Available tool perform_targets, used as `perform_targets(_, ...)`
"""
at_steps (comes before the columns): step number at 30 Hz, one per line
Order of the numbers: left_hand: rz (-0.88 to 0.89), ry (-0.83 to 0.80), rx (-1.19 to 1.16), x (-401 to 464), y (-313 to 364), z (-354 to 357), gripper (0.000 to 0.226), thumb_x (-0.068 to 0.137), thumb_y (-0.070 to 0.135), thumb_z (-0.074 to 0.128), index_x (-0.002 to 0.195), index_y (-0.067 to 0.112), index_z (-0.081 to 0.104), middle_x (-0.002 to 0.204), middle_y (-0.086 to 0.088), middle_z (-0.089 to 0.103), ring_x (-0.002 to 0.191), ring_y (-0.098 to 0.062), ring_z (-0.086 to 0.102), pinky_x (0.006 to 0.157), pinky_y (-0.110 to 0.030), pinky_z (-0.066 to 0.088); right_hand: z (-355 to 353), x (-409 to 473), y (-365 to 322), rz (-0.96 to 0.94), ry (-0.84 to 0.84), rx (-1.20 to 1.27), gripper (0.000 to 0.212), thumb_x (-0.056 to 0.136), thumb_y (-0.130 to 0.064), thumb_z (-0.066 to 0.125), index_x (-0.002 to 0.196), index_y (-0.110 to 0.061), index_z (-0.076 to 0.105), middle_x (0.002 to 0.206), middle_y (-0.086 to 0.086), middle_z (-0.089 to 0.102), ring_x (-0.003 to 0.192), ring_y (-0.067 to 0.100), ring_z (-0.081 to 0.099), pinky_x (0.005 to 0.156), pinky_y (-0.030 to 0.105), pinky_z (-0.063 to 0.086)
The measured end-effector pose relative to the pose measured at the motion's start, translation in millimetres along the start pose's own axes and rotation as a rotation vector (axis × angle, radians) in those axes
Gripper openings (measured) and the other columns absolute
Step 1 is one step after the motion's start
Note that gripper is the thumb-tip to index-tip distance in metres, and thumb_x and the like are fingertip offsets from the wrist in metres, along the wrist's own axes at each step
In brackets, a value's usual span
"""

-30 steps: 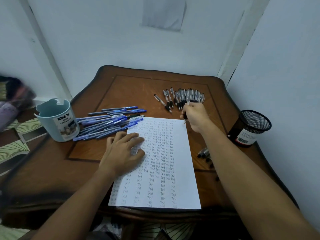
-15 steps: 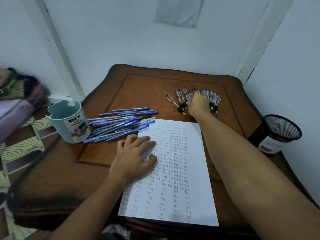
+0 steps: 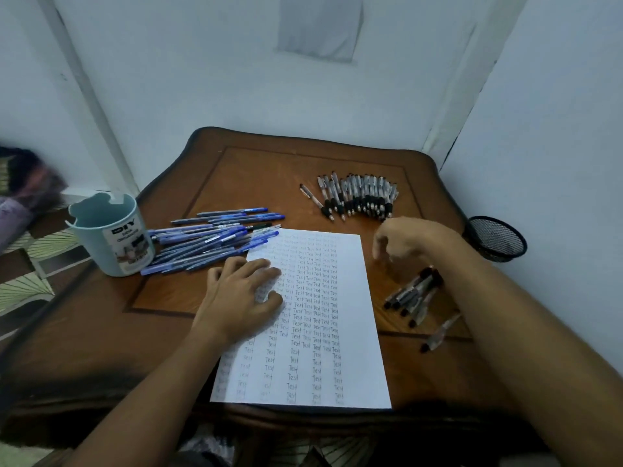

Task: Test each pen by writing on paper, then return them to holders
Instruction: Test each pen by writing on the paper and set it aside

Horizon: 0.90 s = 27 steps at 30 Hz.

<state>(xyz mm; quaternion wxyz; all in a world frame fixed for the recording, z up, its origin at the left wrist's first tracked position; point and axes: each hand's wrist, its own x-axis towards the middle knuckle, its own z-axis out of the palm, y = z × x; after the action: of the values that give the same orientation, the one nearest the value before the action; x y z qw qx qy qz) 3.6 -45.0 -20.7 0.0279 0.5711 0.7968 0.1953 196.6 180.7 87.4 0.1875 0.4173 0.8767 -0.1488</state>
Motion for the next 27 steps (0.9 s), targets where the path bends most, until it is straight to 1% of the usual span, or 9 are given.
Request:
perform_targets(3,0.001,-0.010,0.021,0.1,1.5,-2.2,0.067,0.078,0.063,0.026,0.134,0.041,0.055,0.144,0.023,0.044,0.128,-0.002,0.023,0.097,-0.032,0.015,15.0,-20.1,13.2,-0.022,-0.094,-0.078,0.032,0.089,0.002,0.060,0.097,-0.027,0.069,0.109,-0.006,0.061,0.097,0.013,0.057,0.076,0.027,0.046)
perform_targets(5,0.002,-0.016,0.038,0.0,2.6,-2.8,0.064,0.079,0.062,0.027,0.134,0.041,0.054,0.145,0.023,0.043,0.128,-0.002,0.023,0.095,-0.030,0.013,24.2,-23.7,19.0,-0.046,-0.070,-0.071,0.029,0.090,-0.002,0.064,0.098,-0.030,0.068,0.113,-0.008,0.058,0.104,0.015,0.055,0.083,0.030,0.046)
perform_targets(7,-0.006,-0.020,0.048,0.1,3.2,-2.9,0.064,0.079,0.061,0.027,0.135,0.041,0.054,0.146,0.023,0.042,0.129,-0.004,0.023,0.095,-0.030,0.012,28.1,-27.5,23.0,-0.074,-0.048,-0.054,0.025,0.092,-0.005,0.064,0.101,-0.029,0.068,0.111,-0.009,0.056,0.105,0.015,0.053,0.085,0.031,0.043)
perform_targets(12,-0.015,-0.026,0.062,-1.7,5.0,-2.5,0.074,0.075,0.065,0.018,0.136,0.041,0.053,0.147,0.022,0.042,0.131,-0.006,0.024,0.100,-0.035,0.015,38.6,-35.4,31.5,-0.126,-0.018,-0.062,0.023,0.092,-0.015,0.068,0.112,-0.027,0.067,0.112,-0.008,0.050,0.110,0.016,0.050,0.092,0.033,0.044)
perform_targets(15,-0.018,-0.024,0.063,-1.4,4.9,-2.1,0.075,0.075,0.065,0.017,0.136,0.042,0.053,0.148,0.021,0.042,0.132,-0.007,0.024,0.102,-0.037,0.016,46.6,-37.2,33.7,-0.145,0.067,-0.035,0.019,0.093,-0.015,0.068,0.110,-0.024,0.067,0.109,-0.007,0.052,0.109,0.017,0.052,0.090,0.033,0.046)
perform_targets(17,-0.016,-0.020,0.061,-1.8,5.0,-1.7,0.075,0.075,0.066,0.017,0.135,0.042,0.053,0.147,0.021,0.043,0.132,-0.007,0.025,0.101,-0.037,0.016,50.8,-37.4,34.8,-0.148,0.120,-0.005,0.013,0.094,-0.015,0.066,0.104,-0.024,0.068,0.109,-0.006,0.055,0.108,0.018,0.054,0.093,0.037,0.048)
perform_targets(22,-0.009,-0.010,0.051,-1.2,3.7,0.4,0.072,0.076,0.066,0.020,0.134,0.041,0.055,0.145,0.021,0.045,0.132,-0.008,0.026,0.101,-0.037,0.017,58.1,-35.3,35.5,-0.123,0.197,0.055,0.011,0.099,-0.020,0.058,0.099,-0.030,0.062,0.108,-0.006,0.059,0.101,0.018,0.056,0.093,0.042,0.051)
perform_targets(25,-0.004,0.008,0.050,-0.8,2.0,2.1,0.070,0.077,0.065,0.022,0.132,0.040,0.057,0.142,0.021,0.047,0.129,-0.008,0.029,0.100,-0.037,0.018,59.8,-32.2,31.8,-0.156,0.312,0.209,0.017,0.103,-0.016,0.049,0.107,-0.030,0.057,0.112,-0.005,0.061,0.101,0.015,0.057,0.087,0.032,0.050)
perform_targets(27,-0.003,0.024,0.043,-1.1,2.3,2.1,0.069,0.077,0.065,0.023,0.131,0.039,0.058,0.139,0.021,0.049,0.127,-0.007,0.029,0.098,-0.036,0.018,59.5,-28.1,25.5,-0.203,0.472,0.328,0.022,0.105,-0.015,0.045,0.119,-0.027,0.056,0.116,-0.004,0.058,0.101,0.013,0.055,0.080,0.025,0.044)
